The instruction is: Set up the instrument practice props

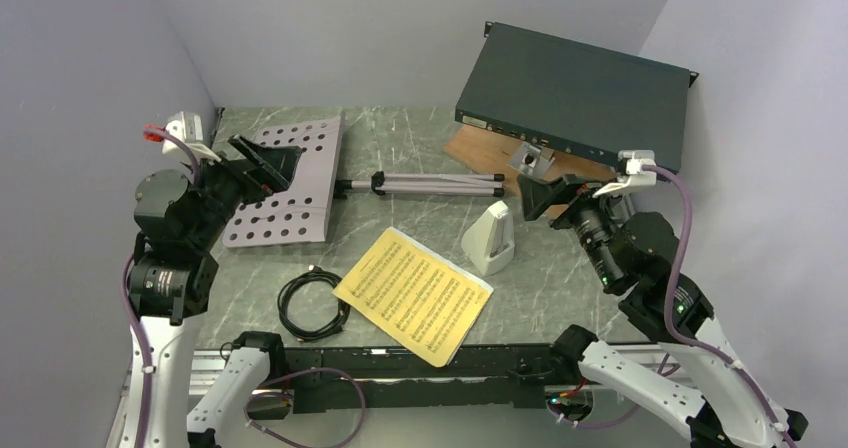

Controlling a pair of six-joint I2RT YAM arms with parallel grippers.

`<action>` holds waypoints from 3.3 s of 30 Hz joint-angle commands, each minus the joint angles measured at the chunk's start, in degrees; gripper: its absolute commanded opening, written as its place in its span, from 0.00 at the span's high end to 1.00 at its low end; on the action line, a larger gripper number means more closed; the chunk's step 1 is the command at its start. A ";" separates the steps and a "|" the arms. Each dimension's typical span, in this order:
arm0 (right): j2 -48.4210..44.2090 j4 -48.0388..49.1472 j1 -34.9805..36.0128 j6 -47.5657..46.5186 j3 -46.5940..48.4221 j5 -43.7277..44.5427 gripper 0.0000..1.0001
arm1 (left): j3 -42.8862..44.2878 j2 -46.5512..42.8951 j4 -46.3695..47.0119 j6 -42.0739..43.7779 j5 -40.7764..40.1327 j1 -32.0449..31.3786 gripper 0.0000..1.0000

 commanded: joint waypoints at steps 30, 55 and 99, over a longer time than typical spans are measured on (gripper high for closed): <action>14.95 1.86 0.00 -3.79 1.50 -28.66 0.00 | -28.06 -2.17 -2.47 -23.11 -16.66 5.58 0.01; 13.14 1.98 0.00 -3.29 0.14 -25.82 0.00 | -64.73 -11.43 39.49 -57.80 -18.63 7.59 0.06; 10.58 1.52 0.00 -2.23 0.86 -24.63 0.00 | -63.56 50.64 117.77 -51.39 -14.19 9.24 0.87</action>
